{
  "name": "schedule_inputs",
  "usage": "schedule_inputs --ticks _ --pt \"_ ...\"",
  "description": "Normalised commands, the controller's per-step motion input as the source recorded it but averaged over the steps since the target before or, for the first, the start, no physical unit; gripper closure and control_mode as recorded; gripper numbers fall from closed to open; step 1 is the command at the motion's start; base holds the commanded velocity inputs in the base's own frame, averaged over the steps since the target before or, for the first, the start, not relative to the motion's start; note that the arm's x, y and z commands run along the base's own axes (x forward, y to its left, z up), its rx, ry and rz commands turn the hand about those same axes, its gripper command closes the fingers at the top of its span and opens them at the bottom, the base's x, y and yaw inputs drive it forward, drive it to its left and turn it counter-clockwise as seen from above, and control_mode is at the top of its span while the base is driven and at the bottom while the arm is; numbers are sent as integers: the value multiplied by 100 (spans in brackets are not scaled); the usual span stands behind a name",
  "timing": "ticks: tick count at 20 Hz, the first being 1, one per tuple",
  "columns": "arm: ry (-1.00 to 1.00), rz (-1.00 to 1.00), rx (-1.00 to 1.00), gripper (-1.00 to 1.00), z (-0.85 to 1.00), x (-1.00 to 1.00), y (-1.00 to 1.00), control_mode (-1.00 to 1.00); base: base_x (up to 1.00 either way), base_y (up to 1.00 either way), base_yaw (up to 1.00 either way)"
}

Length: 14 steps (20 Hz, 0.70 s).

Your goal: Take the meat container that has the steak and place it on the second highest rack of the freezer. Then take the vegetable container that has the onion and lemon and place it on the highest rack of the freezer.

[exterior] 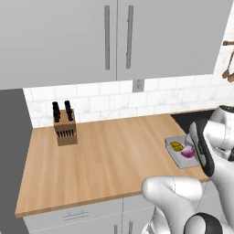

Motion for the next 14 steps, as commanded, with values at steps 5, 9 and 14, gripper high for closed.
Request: schedule_inputs --ticks 5,9,14 --pt "3 -13 -3 -100 -40 31 -9 -100 0 0 0" --pt "0 -6 -3 -100 -45 7 0 -100 0 0 0" --pt "2 -2 0 -100 -36 8 0 -100 0 0 0"
